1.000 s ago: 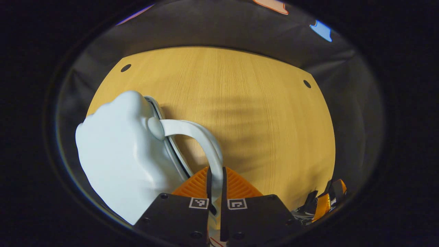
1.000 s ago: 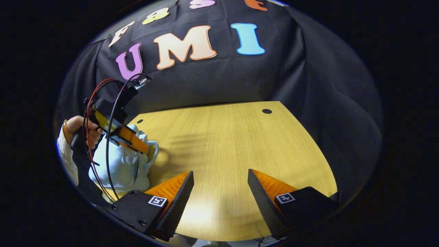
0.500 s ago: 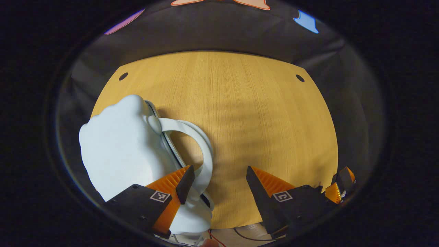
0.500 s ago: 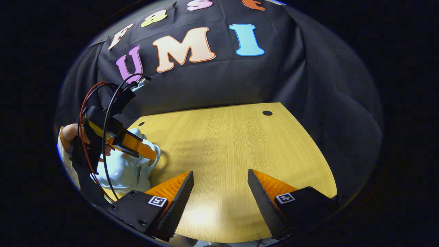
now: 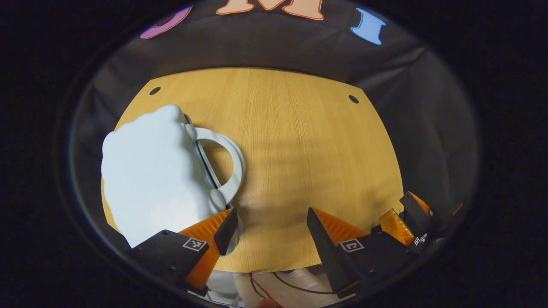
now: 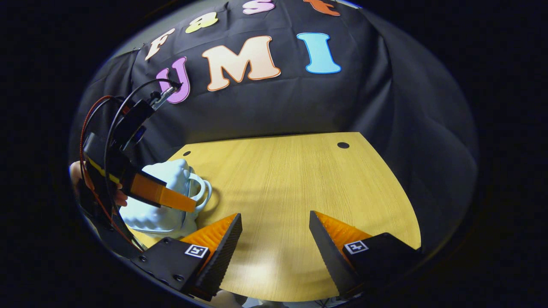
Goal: First open the suitcase, pack the skin care products into it, and then close the suitcase.
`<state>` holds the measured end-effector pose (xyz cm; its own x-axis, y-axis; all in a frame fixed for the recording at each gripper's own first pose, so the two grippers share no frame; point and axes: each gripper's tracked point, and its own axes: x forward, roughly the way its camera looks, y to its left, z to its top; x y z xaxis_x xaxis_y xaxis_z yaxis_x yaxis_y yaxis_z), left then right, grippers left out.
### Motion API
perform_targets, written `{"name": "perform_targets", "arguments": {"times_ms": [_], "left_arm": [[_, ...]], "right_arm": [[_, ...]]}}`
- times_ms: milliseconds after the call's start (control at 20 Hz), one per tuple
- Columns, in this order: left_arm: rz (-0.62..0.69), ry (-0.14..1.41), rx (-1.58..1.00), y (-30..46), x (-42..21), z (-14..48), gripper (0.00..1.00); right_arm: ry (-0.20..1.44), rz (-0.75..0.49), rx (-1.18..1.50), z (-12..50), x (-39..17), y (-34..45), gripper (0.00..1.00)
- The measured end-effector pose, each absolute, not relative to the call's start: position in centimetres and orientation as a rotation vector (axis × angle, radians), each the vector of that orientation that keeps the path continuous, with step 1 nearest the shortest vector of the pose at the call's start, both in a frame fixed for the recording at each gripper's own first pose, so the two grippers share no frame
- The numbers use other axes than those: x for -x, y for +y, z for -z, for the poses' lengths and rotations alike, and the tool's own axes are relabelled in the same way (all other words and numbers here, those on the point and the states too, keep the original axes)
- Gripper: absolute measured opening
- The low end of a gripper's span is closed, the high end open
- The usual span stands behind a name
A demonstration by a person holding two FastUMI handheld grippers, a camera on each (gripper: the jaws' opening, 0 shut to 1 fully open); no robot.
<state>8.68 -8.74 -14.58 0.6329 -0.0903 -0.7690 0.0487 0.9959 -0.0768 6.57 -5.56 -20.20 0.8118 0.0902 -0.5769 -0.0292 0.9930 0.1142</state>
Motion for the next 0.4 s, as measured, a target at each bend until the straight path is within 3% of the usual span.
{"name": "perform_targets", "arguments": {"times_ms": [250, 300, 400], "left_arm": [[0.061, 0.864, 0.088, -8.8, -6.1, 14.4, 0.96], [0.057, 0.864, 0.089, -8.7, -5.7, 14.4, 0.96], [0.044, 0.859, 0.086, -8.6, -5.1, 14.6, 0.96]], "right_arm": [[0.612, -0.074, -0.117, 19.9, -5.5, -5.4, 0.99], [0.610, -0.075, -0.121, 19.8, -5.2, -5.3, 0.95], [0.611, -0.076, -0.124, 19.9, -4.9, -5.6, 0.99]]}}
